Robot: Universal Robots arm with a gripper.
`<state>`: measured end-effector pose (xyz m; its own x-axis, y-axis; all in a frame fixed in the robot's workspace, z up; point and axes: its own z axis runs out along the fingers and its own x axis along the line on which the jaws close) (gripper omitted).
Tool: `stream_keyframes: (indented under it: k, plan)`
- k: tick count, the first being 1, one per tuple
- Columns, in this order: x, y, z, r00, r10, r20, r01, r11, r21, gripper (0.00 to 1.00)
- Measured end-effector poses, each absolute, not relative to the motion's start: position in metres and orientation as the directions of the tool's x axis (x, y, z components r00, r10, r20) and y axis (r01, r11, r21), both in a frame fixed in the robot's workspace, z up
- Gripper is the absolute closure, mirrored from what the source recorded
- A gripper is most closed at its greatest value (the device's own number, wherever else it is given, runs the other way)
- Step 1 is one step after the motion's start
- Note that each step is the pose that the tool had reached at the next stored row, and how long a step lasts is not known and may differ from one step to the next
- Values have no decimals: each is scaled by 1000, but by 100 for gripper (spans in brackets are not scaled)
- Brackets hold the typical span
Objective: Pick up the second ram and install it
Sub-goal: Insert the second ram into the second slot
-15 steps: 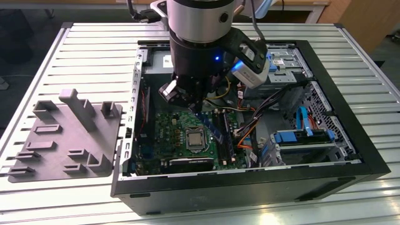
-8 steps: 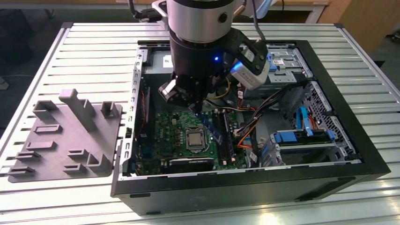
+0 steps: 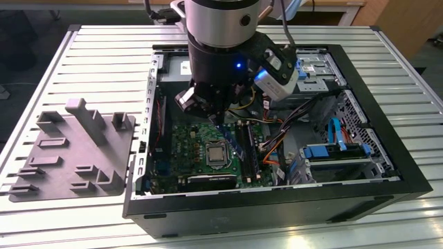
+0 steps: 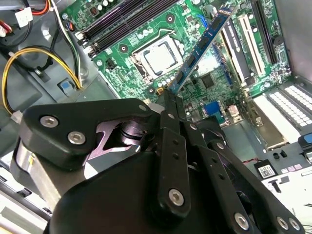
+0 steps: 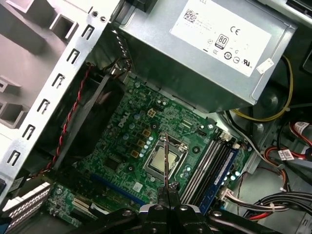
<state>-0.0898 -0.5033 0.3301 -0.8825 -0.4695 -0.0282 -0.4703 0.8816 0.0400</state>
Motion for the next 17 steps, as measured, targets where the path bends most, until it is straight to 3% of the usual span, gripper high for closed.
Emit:
stream_keyframes:
  k: [17]
  plan:
    - [-90,-503,330,-916,-401,-28,-402,915,40,89]
